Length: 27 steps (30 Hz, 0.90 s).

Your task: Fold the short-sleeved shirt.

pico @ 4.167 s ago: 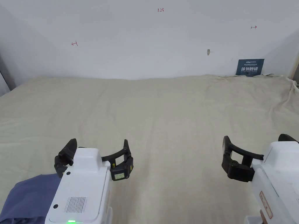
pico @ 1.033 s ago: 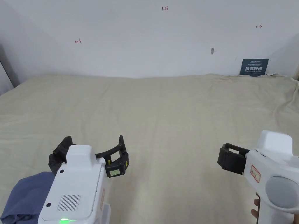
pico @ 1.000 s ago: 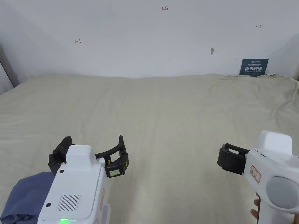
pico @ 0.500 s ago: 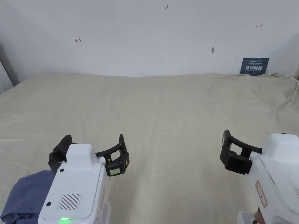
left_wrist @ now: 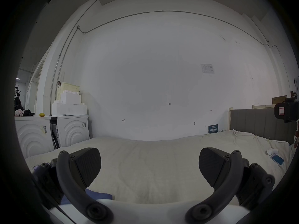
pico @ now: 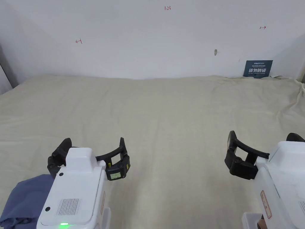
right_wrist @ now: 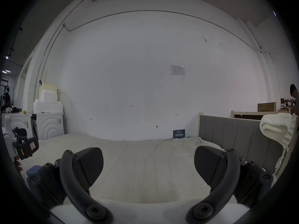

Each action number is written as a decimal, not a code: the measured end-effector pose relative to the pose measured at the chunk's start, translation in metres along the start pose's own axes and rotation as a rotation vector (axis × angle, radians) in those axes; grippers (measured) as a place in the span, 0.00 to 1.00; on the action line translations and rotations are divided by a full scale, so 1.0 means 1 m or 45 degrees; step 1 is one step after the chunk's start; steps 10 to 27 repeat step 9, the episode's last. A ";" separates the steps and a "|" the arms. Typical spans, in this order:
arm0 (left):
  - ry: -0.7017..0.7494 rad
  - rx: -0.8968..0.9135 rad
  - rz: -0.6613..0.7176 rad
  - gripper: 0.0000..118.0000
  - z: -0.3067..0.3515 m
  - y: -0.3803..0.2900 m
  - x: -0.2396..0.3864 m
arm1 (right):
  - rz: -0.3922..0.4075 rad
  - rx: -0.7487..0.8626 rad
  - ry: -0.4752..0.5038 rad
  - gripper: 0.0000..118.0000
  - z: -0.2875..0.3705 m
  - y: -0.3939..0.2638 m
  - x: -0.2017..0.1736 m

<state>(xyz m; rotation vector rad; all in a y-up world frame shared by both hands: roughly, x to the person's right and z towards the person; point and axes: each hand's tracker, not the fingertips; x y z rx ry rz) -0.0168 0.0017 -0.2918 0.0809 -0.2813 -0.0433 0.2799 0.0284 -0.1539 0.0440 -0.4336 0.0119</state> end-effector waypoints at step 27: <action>0.002 0.003 -0.005 1.00 0.001 0.000 0.000 | 0.001 -0.003 0.000 0.95 0.000 -0.001 0.001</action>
